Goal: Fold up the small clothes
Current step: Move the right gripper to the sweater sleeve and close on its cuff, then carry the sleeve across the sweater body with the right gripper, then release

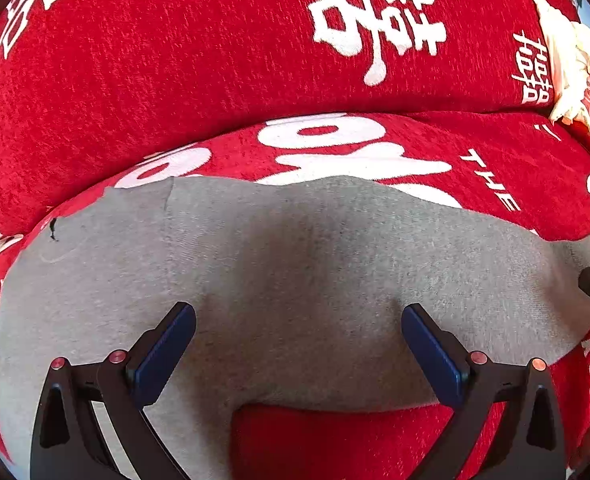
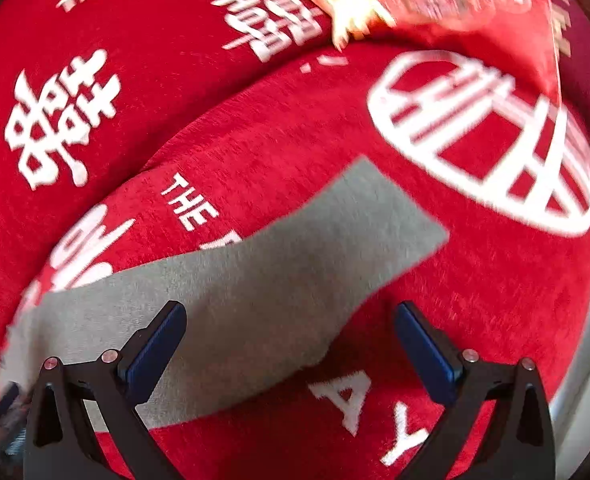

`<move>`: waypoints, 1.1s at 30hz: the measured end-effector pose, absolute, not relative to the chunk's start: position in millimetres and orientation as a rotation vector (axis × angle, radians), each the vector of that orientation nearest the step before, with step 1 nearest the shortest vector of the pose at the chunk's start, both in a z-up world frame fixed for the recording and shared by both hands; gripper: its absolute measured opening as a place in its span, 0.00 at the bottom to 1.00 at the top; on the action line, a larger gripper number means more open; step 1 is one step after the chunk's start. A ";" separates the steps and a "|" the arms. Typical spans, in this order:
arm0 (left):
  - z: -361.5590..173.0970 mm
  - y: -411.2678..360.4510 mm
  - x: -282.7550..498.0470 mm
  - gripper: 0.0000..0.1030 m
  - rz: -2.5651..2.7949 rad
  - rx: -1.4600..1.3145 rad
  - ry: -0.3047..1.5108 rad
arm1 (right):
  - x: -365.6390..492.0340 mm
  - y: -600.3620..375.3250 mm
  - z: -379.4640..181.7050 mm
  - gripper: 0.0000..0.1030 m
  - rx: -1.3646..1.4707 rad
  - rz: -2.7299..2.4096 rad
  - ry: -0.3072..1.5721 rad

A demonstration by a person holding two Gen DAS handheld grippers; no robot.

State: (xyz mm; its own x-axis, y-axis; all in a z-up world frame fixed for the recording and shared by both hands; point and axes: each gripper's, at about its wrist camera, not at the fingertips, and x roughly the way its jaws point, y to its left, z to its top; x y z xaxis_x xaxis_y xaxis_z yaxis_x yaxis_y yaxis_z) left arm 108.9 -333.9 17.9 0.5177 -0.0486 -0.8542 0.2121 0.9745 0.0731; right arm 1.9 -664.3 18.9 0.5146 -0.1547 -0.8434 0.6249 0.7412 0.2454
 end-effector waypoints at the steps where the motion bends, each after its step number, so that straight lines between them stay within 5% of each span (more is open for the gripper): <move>1: 15.2 -334.9 109.6 1.00 -0.158 0.174 1.022 | 1.3 -670.0 13.3 1.00 0.627 -0.491 0.917; 7: 16.1 -331.9 109.5 1.00 -0.156 0.181 1.019 | 28.7 -672.6 12.5 0.94 0.568 -0.497 0.866; 9: 22.1 -324.3 109.8 1.00 -0.148 0.174 1.000 | 34.1 -674.3 12.5 0.64 0.572 -0.470 0.860; 10: 25.0 -319.0 110.4 1.00 -0.143 0.164 0.991 | 38.2 -677.6 6.6 0.31 0.607 -0.424 0.889; 11: 26.8 -315.0 111.2 1.00 -0.138 0.157 0.988 | 42.2 -680.6 -0.3 0.17 0.636 -0.396 0.918; 13: 28.3 -303.2 114.7 1.00 -0.113 0.142 0.990 | 44.5 -689.2 -6.7 0.06 0.670 -0.374 0.925; 33: 8.5 -270.9 126.0 1.00 -0.063 0.097 1.078 | 18.6 -709.4 36.0 0.05 0.723 -0.432 0.773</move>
